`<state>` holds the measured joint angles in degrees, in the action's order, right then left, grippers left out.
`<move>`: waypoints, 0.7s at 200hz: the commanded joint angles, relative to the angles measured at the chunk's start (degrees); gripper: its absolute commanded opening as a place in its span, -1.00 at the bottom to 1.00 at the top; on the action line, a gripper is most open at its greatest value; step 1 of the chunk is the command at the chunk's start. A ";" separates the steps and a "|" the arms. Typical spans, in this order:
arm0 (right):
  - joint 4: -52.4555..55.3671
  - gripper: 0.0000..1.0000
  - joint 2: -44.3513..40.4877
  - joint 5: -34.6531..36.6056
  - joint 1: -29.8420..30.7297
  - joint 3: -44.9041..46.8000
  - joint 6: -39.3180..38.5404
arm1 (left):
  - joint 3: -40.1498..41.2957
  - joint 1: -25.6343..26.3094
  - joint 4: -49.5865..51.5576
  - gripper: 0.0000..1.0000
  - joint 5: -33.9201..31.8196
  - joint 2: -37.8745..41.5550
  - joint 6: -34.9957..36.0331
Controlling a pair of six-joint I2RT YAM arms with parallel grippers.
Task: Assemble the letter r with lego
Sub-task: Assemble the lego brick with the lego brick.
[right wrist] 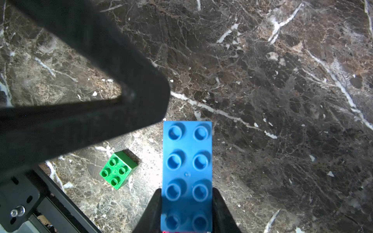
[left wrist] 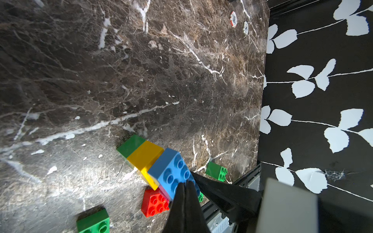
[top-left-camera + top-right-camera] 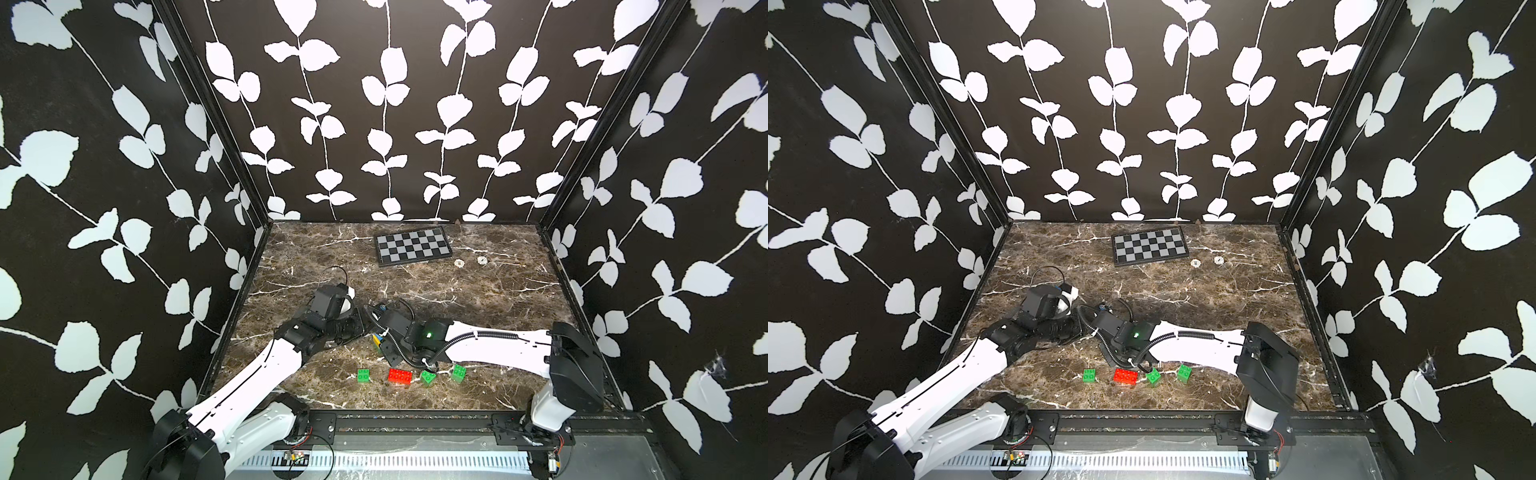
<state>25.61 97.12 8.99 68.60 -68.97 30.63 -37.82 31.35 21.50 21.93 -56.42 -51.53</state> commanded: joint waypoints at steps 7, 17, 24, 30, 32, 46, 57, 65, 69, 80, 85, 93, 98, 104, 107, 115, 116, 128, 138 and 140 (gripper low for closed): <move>0.94 -1.00 0.95 0.45 0.39 -1.50 0.96 | -0.28 0.02 -1.17 -1.00 0.75 0.44 -0.24; 0.86 -1.00 0.79 0.46 0.40 -1.47 0.93 | -0.16 0.00 -1.37 -1.00 0.92 0.40 -0.41; 0.56 -1.00 0.70 0.37 0.40 -1.36 0.93 | -0.15 0.01 -1.54 -1.00 1.05 0.33 -0.50; 0.35 -1.00 0.53 0.34 0.41 -1.22 0.93 | -0.06 0.02 -1.70 -1.00 1.18 0.28 -0.55; 0.40 -1.00 0.53 0.37 0.40 -1.25 1.03 | -0.06 -0.02 -1.65 -1.00 1.18 0.29 -0.56; 0.33 -1.00 0.57 0.35 0.40 -1.17 1.01 | -0.10 0.02 -1.76 -1.00 1.29 0.17 -0.68; 0.24 -1.00 0.65 0.27 0.40 -1.17 1.01 | 0.03 0.00 -1.85 -1.00 1.36 0.25 -0.76; 0.23 -1.00 0.61 0.20 0.40 -1.21 1.09 | 0.12 -0.02 -2.02 -1.00 1.49 0.19 -0.90; 0.20 -1.00 0.61 0.07 0.40 -1.18 1.14 | 0.12 0.00 -2.13 -1.00 1.56 0.19 -0.94; 0.00 -1.00 0.61 0.08 0.49 -1.20 1.10 | 0.29 -0.04 -2.49 -1.00 1.66 0.19 -1.19; 0.05 -1.00 0.65 0.13 0.51 -1.16 1.10 | 0.44 -0.01 -2.67 -1.00 1.71 0.23 -1.31; -0.07 -1.00 0.65 0.08 0.50 -1.14 1.10 | 0.62 0.00 -3.03 -1.00 1.93 0.21 -1.59; -0.11 -1.00 0.77 0.13 0.48 -1.16 1.10 | 0.77 0.02 -3.21 -1.00 2.05 0.20 -1.71; -0.12 -1.00 0.71 0.10 0.48 -1.18 1.10 | 0.90 0.02 -3.47 -1.00 2.16 0.27 -1.88; -0.16 -1.00 0.70 0.09 0.52 -1.12 1.11 | 0.99 0.02 -3.54 -1.00 2.27 0.26 -1.94; -0.13 -1.00 0.70 0.20 0.60 -1.12 1.12 | 1.21 0.02 -3.89 -1.00 2.48 0.26 -2.05; -0.08 -1.00 0.70 0.17 0.58 -1.10 1.11 | 1.24 -0.02 -3.90 -1.00 2.49 0.26 -2.11; -0.12 -1.00 0.78 0.24 0.62 -1.11 1.17 | 1.51 0.02 -4.22 -1.00 2.67 0.46 -2.34; -0.14 -1.00 0.83 0.24 0.59 -1.09 1.14 | 1.68 0.01 -4.40 -1.00 2.76 0.60 -2.52; -0.12 -1.00 0.76 0.24 0.58 -1.15 1.11 | 1.76 -0.02 -4.48 -1.00 2.74 0.54 -2.52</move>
<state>25.56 97.27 8.99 68.64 -69.06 30.96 -37.32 31.35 18.83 23.64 -56.42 -53.39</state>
